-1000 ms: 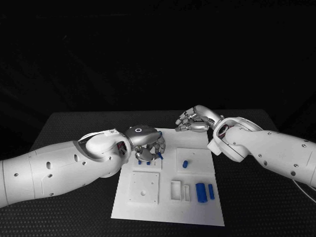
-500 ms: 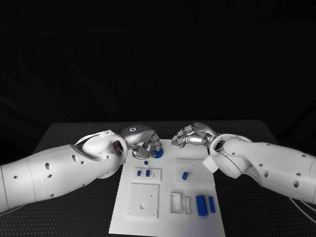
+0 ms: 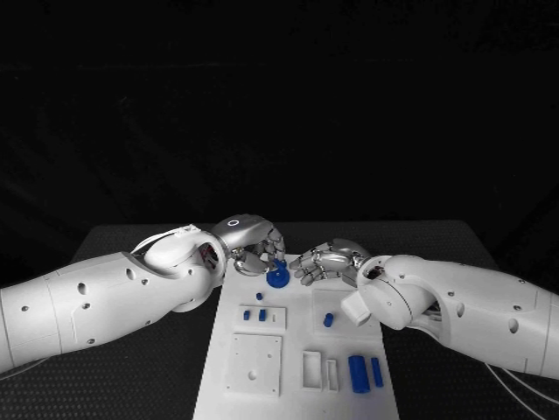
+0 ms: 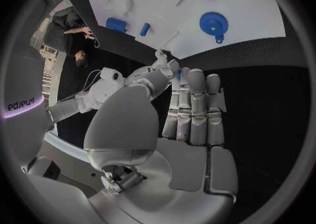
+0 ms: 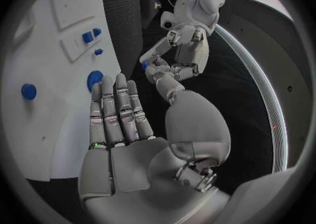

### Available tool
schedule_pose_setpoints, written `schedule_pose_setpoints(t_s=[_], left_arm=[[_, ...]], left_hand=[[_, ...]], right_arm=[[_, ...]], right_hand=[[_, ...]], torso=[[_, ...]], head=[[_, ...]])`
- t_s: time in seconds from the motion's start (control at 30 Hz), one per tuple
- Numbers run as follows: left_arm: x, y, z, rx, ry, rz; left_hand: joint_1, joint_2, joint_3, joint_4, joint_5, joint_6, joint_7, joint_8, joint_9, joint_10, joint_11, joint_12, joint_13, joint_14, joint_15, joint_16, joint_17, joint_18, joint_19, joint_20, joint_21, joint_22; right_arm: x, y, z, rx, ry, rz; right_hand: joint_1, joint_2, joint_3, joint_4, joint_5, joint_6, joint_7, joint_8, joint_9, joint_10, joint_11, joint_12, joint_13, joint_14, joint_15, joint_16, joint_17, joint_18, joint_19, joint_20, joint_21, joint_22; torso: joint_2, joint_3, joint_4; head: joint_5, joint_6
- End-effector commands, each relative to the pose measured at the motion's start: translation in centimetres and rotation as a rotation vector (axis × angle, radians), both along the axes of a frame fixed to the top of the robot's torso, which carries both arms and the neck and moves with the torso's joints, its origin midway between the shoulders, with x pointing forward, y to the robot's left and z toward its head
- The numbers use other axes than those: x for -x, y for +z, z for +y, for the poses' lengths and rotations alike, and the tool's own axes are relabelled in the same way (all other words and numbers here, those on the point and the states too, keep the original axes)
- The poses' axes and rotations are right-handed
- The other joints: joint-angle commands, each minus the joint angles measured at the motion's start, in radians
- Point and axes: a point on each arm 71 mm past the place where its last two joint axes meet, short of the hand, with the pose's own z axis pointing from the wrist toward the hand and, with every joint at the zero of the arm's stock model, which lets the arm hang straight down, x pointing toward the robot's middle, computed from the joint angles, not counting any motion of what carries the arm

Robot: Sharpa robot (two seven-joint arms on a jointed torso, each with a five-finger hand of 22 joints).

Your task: Assemble the parts on the task board

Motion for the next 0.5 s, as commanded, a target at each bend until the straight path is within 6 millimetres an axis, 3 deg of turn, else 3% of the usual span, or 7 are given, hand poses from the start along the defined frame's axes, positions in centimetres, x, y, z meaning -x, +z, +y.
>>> schedule_pose_setpoints(t_s=[0.03,0.27,0.5], left_arm=[[0.02,0.16,-0.22,0.018,0.004,0.000],[0.08,0.14,-0.54,0.017,-0.003,0.004],[0.10,0.14,-0.59,0.017,-0.004,0.005]], left_hand=[[0.002,0.012,0.005,-0.001,0.006,0.010,0.000,0.003,0.001,0.006,0.002,0.003,0.001,0.001,-0.008,0.004,-0.001,-0.012,0.005,-0.042,-0.005,0.015],[0.002,0.012,0.006,-0.001,0.007,0.010,0.000,0.003,0.001,0.006,0.002,0.002,0.001,0.001,-0.008,0.004,-0.002,-0.012,0.006,-0.042,-0.006,0.015],[0.002,0.012,0.007,-0.001,0.007,0.011,0.000,0.003,0.001,0.006,0.002,0.002,0.001,0.002,-0.008,0.004,-0.002,-0.012,0.006,-0.042,-0.006,0.015]], right_arm=[[0.14,-0.47,0.09,-0.070,-0.056,0.114],[0.45,-0.47,0.74,-0.117,-0.044,0.159],[0.54,-0.48,0.99,-0.096,-0.007,0.152]], right_hand=[[-0.014,-0.003,0.005,0.002,-0.020,-0.002,0.002,-0.003,-0.003,0.007,0.003,0.005,0.001,0.005,0.001,-0.005,0.002,0.008,0.005,0.001,-0.007,0.002],[-0.062,-0.002,-0.006,0.014,-0.058,-0.002,0.002,-0.003,-0.009,0.006,0.004,0.003,0.000,0.006,0.001,-0.011,0.003,0.010,0.008,0.003,-0.018,0.009],[-0.070,0.004,-0.008,0.015,-0.056,-0.001,0.002,-0.002,-0.010,0.007,0.003,0.003,-0.001,0.006,0.000,-0.012,0.003,0.010,0.008,0.002,-0.021,0.011]], torso=[[0.001,-0.0012,-0.0004],[0.002,0.0000,-0.0005],[0.002,0.0011,-0.0009]], head=[[-0.001,0.003],[0.001,0.003],[0.003,-0.003]])
